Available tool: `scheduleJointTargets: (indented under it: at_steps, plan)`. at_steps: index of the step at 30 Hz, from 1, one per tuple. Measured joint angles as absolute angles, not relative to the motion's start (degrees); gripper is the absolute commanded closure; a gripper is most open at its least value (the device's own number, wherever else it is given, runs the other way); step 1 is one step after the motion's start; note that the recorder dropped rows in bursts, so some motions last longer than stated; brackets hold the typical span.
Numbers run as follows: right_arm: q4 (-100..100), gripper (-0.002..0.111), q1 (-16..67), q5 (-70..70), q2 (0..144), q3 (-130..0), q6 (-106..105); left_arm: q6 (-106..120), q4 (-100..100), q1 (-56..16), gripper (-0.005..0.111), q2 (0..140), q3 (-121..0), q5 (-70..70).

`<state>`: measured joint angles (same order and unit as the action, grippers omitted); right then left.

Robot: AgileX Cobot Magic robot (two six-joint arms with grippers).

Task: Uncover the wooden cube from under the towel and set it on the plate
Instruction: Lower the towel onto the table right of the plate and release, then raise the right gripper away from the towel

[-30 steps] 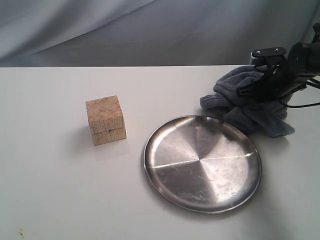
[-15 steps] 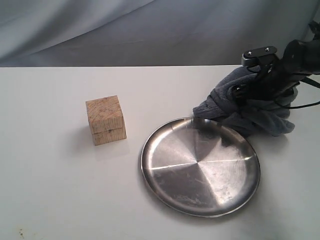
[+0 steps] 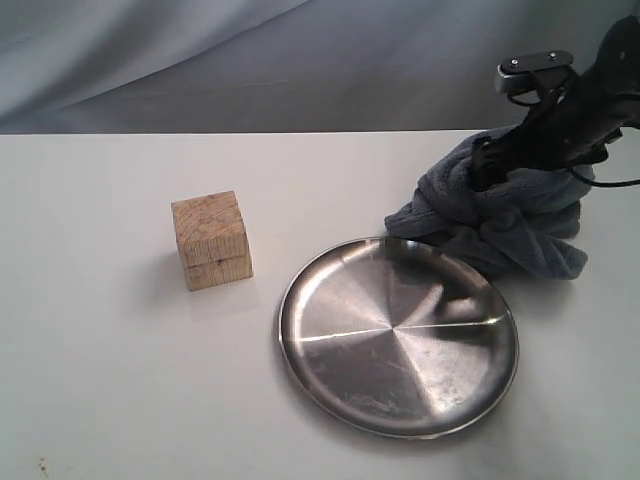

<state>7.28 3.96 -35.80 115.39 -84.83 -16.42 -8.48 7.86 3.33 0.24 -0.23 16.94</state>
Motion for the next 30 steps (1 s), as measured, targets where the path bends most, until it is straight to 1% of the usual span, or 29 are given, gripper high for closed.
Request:
scheduleJointTargets:
  at_steps: [11, 14, 16, 19, 27, 30]
  plan:
    - [7.7, 0.004, 4.0, -38.4, 111.6, -84.7, -16.4, -8.5, 7.9, 3.3, 0.107, 0.2, -0.2, 16.9]
    - [7.8, 0.007, 4.0, -41.0, 109.5, -84.7, -18.6, -8.5, 7.9, 3.3, 0.107, 0.2, -0.2, 16.9]
    - [7.8, 0.013, 4.0, -43.1, 107.9, -84.7, -20.1, -8.5, 7.9, 3.3, 0.107, 0.2, -0.2, 16.9]
    - [7.8, 0.028, 4.0, -45.1, 105.3, -84.5, -21.1, -8.5, 7.9, 3.3, 0.107, 0.2, -0.2, 16.9]
    - [11.4, 0.078, 4.0, -48.6, 95.8, -84.5, -21.5, -8.5, 7.9, 3.3, 0.107, 0.2, -0.2, 16.9]
    - [13.9, 0.093, 4.0, -49.8, 92.0, -84.5, -21.5, -8.5, 7.9, 3.3, 0.107, 0.2, -0.2, 16.9]
